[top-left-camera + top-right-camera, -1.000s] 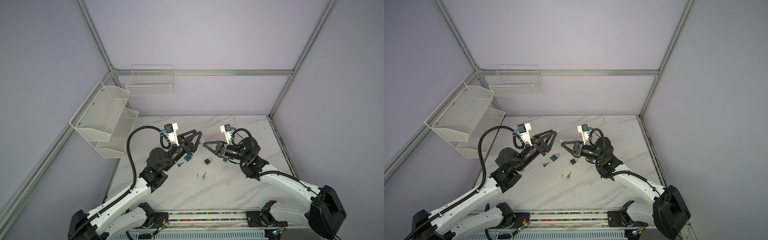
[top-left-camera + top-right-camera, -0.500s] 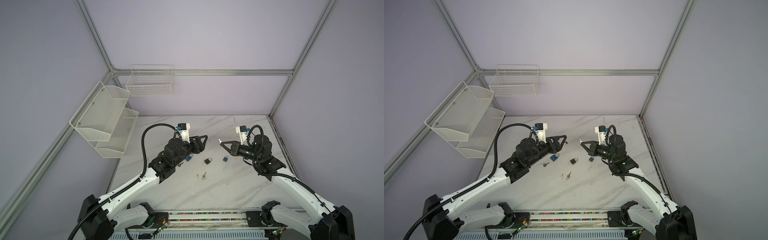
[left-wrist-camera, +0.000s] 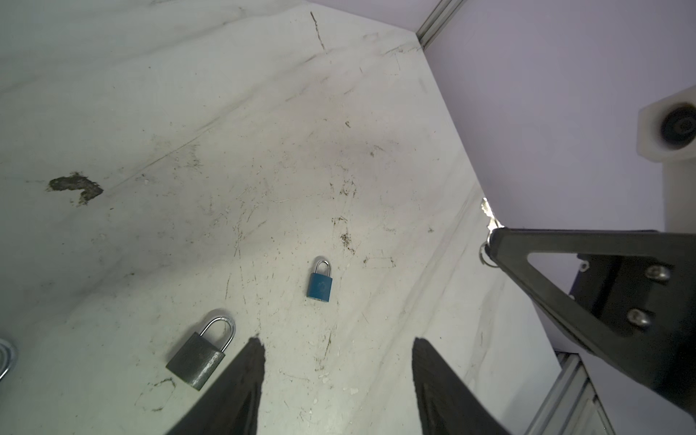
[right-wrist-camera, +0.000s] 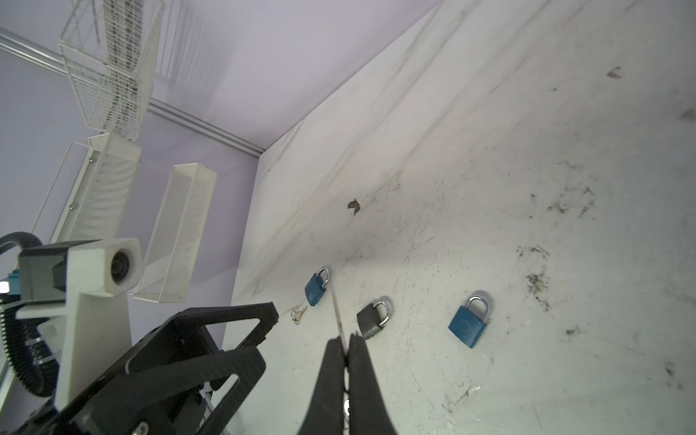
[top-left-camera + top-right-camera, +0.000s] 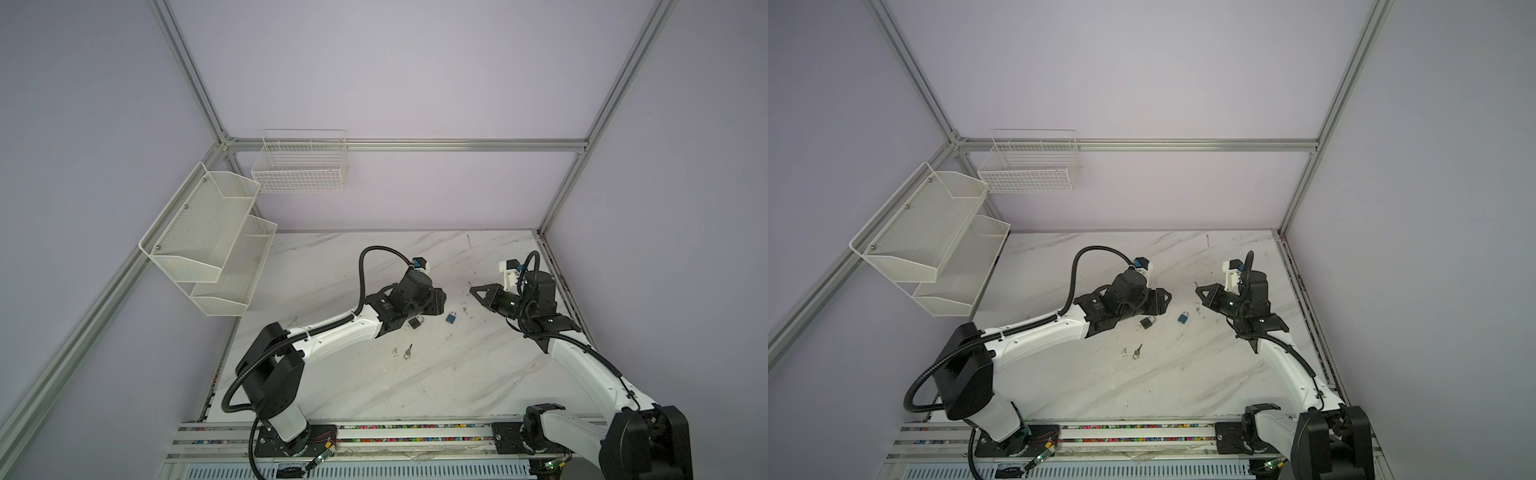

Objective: Unlock with the key

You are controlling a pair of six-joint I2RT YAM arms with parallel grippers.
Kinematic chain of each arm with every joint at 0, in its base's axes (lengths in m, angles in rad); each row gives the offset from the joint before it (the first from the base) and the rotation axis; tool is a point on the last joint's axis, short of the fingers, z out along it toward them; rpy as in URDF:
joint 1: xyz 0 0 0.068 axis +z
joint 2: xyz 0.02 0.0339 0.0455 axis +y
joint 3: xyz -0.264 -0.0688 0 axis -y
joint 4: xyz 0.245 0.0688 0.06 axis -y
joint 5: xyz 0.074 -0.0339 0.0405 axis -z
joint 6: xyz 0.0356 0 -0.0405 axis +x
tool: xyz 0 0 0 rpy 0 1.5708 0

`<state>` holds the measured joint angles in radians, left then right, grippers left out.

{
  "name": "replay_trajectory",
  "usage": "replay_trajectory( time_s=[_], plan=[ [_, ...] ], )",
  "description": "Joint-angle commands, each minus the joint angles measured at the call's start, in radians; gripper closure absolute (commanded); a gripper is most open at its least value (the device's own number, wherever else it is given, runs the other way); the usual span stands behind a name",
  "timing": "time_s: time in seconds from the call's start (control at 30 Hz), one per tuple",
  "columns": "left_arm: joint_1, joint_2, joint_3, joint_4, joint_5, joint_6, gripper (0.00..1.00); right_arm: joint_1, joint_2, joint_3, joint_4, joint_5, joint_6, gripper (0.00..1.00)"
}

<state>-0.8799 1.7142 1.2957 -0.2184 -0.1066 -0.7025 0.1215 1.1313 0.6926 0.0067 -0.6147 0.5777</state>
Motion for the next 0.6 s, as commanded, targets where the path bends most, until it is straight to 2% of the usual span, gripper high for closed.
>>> replay_trajectory(
  time_s=[0.0,0.23,0.4,0.57],
  plan=[
    [-0.028,0.106,0.203,-0.109,-0.056,0.105,0.39,-0.016,0.017,-0.018,-0.018,0.035,-0.001,1.00],
    [-0.073,0.346,0.452,-0.280,-0.102,0.199,0.41,-0.035,0.024,-0.032,-0.016,0.109,0.000,1.00],
    [-0.087,0.447,0.540,-0.322,-0.128,0.235,0.42,-0.042,0.044,-0.046,-0.001,0.091,-0.009,1.00],
    [-0.089,0.533,0.612,-0.362,-0.142,0.270,0.47,-0.045,0.030,-0.048,-0.007,0.099,-0.016,1.00]
  ],
)
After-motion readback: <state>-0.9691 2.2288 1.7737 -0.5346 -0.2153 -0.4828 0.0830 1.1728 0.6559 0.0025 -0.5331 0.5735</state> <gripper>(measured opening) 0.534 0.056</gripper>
